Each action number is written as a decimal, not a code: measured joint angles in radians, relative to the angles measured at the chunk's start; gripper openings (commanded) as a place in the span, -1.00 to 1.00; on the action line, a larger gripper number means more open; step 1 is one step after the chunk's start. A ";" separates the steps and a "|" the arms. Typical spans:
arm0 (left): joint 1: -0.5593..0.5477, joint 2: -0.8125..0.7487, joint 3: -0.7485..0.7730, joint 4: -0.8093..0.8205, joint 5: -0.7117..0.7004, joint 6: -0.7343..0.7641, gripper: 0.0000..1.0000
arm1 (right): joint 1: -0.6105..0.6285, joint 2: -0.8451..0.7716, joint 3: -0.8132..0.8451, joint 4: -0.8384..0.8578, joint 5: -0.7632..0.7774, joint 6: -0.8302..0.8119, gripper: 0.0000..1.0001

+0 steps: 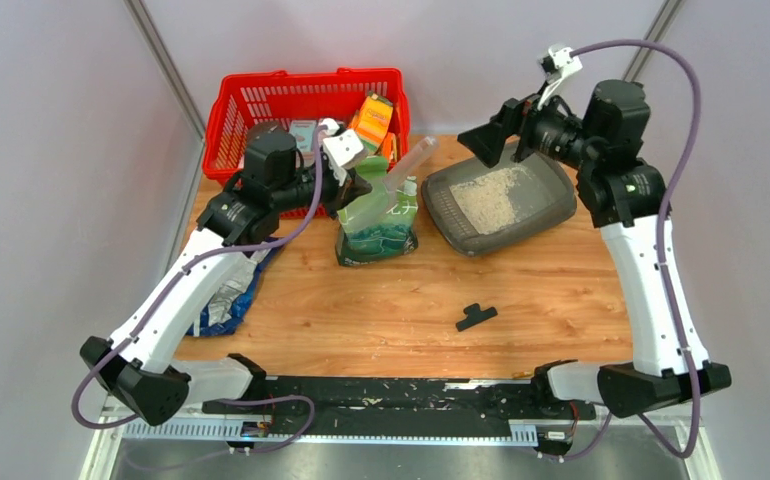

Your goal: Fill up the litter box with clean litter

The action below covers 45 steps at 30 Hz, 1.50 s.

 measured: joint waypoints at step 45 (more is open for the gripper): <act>-0.083 0.171 0.138 -0.024 -0.148 -0.013 -1.00 | 0.108 0.158 -0.138 0.155 -0.240 0.381 -0.06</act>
